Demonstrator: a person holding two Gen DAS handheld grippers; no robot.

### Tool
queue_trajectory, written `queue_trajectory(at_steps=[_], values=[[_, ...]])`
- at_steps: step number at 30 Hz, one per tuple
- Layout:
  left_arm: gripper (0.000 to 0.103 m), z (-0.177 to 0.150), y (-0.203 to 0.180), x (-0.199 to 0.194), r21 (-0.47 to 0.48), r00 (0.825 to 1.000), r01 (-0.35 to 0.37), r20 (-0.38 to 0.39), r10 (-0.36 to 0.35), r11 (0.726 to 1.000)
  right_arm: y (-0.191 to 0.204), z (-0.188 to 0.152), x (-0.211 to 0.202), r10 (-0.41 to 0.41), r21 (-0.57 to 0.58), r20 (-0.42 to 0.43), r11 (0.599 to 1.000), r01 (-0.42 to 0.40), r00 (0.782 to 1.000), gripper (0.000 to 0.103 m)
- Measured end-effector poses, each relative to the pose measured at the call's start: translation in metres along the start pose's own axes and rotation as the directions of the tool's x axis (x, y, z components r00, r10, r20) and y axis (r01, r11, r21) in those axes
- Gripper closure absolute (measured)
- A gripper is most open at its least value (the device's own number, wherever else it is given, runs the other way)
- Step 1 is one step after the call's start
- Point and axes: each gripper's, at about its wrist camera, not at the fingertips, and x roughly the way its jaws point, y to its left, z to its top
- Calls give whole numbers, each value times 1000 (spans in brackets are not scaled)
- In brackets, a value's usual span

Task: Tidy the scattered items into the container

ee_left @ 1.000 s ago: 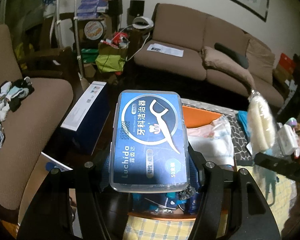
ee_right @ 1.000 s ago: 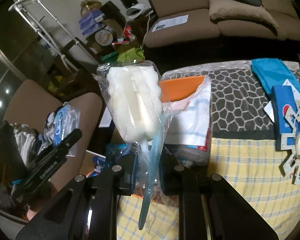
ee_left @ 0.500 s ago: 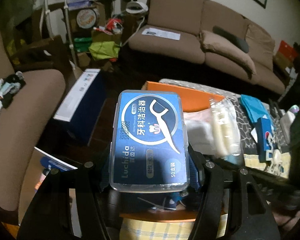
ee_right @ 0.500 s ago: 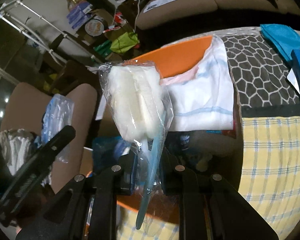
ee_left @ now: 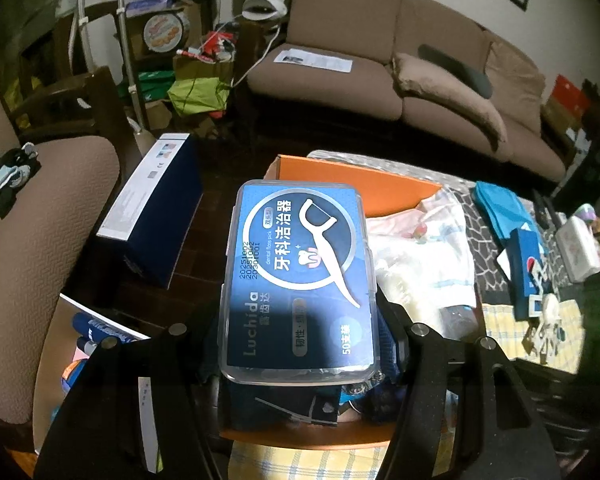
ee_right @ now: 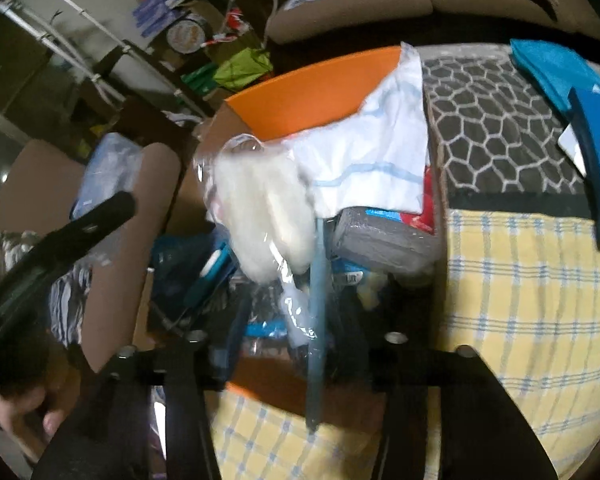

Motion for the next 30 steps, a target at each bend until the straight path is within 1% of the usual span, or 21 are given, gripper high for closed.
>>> queue_trajectory(at_steps=[4, 5, 6, 7, 8, 9, 10, 11, 12, 13, 14, 16, 18, 20, 22, 25, 28, 30], values=[[44, -1, -2, 3, -5, 999, 30, -19, -30, 1000, 3, -5, -29, 11, -29, 34, 1000, -10, 999, 44], [44, -1, -1, 5, -15, 998, 55, -32, -55, 998, 5, -6, -38, 8, -33, 49, 999, -7, 999, 43], [44, -1, 2, 8, -44, 992, 114, -58, -116, 993, 6, -6, -44, 6, -33, 62, 999, -4, 998, 43], [44, 0, 5, 9, -68, 984, 155, -74, -160, 986, 6, -7, -51, 5, -32, 75, 999, -3, 997, 42], [44, -1, 8, 13, -102, 971, 207, -96, -217, 973, 5, -7, -58, 7, -30, 86, 1000, -4, 996, 42], [44, -1, 9, 16, -120, 960, 239, -121, -253, 964, 4, -7, -64, 9, -31, 94, 1000, -6, 996, 41], [44, -2, 8, 20, -123, 953, 247, -146, -264, 961, 4, -8, -70, 6, -32, 100, 999, -3, 995, 41], [42, -3, 6, 24, -119, 952, 229, -179, -248, 966, 3, -9, -75, -2, -33, 109, 999, 5, 994, 40], [37, -3, 5, 26, -119, 955, 206, -194, -226, 971, 2, -9, -79, -9, -32, 116, 999, 13, 993, 39], [22, -3, 4, 27, -123, 959, 177, -200, -199, 977, 1, -10, -82, -18, -26, 122, 999, 22, 992, 37], [12, -2, 4, 25, -130, 963, 163, -193, -187, 978, 0, -12, -86, -28, -20, 125, 999, 31, 992, 37], [9, 0, 6, 17, -157, 965, 185, -159, -209, 970, -5, -19, -92, -33, -14, 126, 999, 35, 991, 36], [7, 2, 6, 8, -181, 956, 234, -134, -259, 955, -14, -29, -100, -47, -13, 128, 999, 49, 991, 36], [5, 2, 5, 0, -183, 953, 258, -112, -281, 949, -26, -42, -111, -79, -9, 131, 997, 80, 988, 35], [4, 0, -2, -6, -167, 950, 271, -110, -291, 948, -38, -55, -121, -114, -3, 131, 993, 115, 985, 32], [4, -5, -18, -10, -133, 947, 281, -121, -297, 950, -68, -80, -141, -206, 23, 135, 979, 204, 969, 29], [4, -14, -42, -13, -78, 944, 290, -139, -298, 954, -100, -99, -156, -265, 68, 134, 964, 258, 955, 27], [4, -21, -64, -13, -15, 944, 292, -157, -291, 956, -126, -110, -164, -308, 112, 124, 949, 295, 943, 26]])
